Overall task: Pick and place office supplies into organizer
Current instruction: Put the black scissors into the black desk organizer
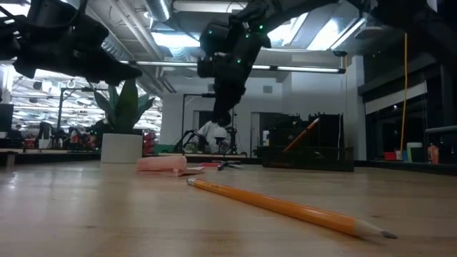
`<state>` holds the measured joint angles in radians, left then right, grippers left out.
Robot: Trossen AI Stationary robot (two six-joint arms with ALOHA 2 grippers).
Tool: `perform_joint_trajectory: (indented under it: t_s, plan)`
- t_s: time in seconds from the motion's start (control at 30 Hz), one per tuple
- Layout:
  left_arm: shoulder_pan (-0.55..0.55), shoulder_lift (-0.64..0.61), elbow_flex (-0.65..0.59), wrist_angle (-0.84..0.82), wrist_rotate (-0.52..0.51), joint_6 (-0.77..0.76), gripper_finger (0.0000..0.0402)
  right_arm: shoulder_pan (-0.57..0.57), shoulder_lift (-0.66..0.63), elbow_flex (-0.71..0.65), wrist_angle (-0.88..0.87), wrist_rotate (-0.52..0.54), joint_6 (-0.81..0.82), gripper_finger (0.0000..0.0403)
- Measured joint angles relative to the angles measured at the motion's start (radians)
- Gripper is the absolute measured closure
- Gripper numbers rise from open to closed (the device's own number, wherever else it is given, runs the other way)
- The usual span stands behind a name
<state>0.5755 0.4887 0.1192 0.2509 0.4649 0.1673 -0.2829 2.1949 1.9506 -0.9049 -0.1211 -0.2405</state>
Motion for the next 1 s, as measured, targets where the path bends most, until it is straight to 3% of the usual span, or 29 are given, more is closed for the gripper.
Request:
perform_joint_trajectory:
  t_s: [0.13, 0.33, 0.5, 0.77, 1.0]
  plan:
    - [0.0, 0.023, 0.0, -0.01, -0.033, 0.0, 0.0396, 0.0, -0.054, -0.089, 0.101, 0.0, 0.007, 0.0399]
    - [0.0, 0.062, 0.003, -0.012, -0.044, 0.0, 0.0396, -0.007, -0.209, -0.353, 0.372, 0.0, 0.026, 0.04]
    - [0.0, 0.153, 0.075, -0.037, -0.156, -0.038, 0.0396, -0.008, -0.357, -0.608, 0.67, -0.003, 0.028, 0.0401]
    - [0.0, 0.472, 0.284, -0.113, -0.211, -0.015, 0.0396, -0.008, -0.509, -0.999, 1.223, -0.021, 0.079, 0.0397]
    - [0.002, 0.815, 0.536, -0.206, -0.212, 0.019, 0.0396, -0.015, -0.56, -1.223, 1.541, -0.033, 0.07, 0.0396]
